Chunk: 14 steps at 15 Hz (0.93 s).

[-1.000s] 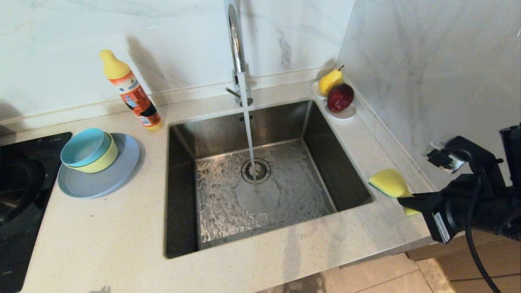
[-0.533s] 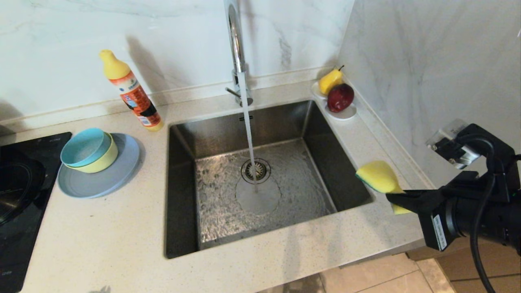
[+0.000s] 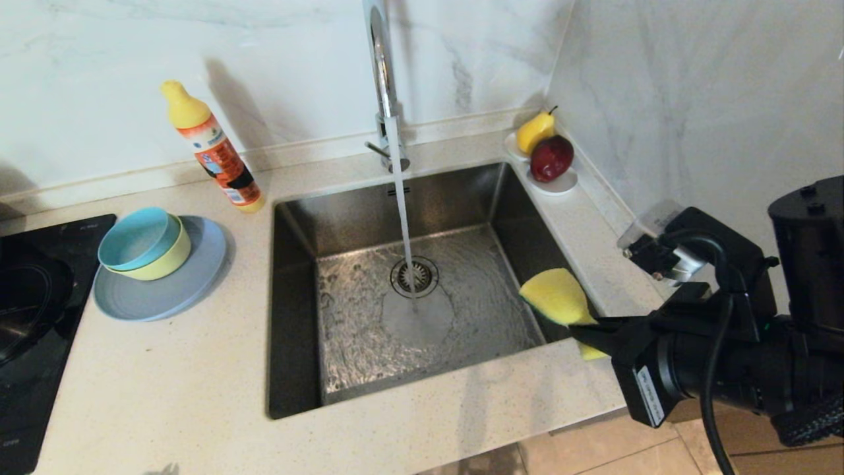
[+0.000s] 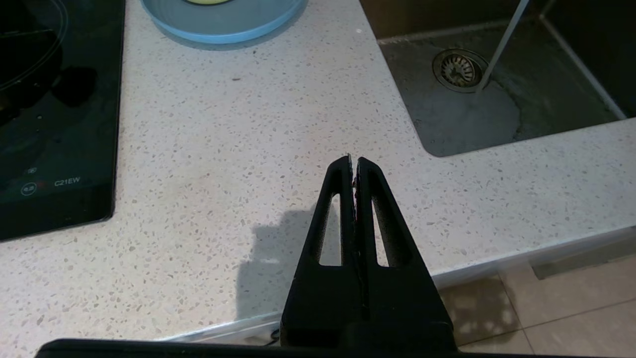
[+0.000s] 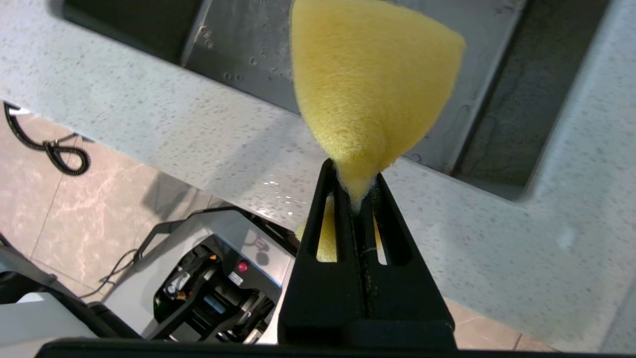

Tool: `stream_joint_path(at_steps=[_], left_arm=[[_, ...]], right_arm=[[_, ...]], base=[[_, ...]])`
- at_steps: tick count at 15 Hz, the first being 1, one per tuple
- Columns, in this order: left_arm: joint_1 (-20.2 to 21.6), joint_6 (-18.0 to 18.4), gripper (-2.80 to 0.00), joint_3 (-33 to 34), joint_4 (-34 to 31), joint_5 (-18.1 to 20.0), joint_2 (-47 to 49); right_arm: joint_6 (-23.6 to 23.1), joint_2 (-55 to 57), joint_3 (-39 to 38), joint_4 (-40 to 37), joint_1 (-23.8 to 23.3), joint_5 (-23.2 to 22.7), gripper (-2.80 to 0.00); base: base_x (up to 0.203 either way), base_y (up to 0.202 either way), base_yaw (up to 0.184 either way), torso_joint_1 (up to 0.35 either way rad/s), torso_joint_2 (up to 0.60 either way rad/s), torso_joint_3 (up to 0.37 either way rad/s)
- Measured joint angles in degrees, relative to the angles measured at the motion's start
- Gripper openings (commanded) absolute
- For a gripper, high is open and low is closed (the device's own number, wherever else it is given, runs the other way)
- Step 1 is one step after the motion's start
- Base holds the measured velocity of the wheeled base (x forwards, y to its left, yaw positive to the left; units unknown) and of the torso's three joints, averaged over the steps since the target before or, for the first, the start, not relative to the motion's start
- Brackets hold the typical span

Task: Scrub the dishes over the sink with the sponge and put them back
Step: Pick up a bowl and the sponge

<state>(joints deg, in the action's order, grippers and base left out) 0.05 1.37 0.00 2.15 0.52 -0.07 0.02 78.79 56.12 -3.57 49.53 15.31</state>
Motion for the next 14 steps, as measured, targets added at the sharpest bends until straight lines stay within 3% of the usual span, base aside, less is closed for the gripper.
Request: stream_joint_path(at_steps=[14], left_arm=[[0.0, 0.8, -2.8, 0.0, 0.3, -0.2, 0.1]], right_arm=[[3.5, 7.3, 3.1, -0.4, 2.3, 1.0, -2.8]], base=[[0.0, 0.0, 0.0, 0.0, 0.0, 0.0]])
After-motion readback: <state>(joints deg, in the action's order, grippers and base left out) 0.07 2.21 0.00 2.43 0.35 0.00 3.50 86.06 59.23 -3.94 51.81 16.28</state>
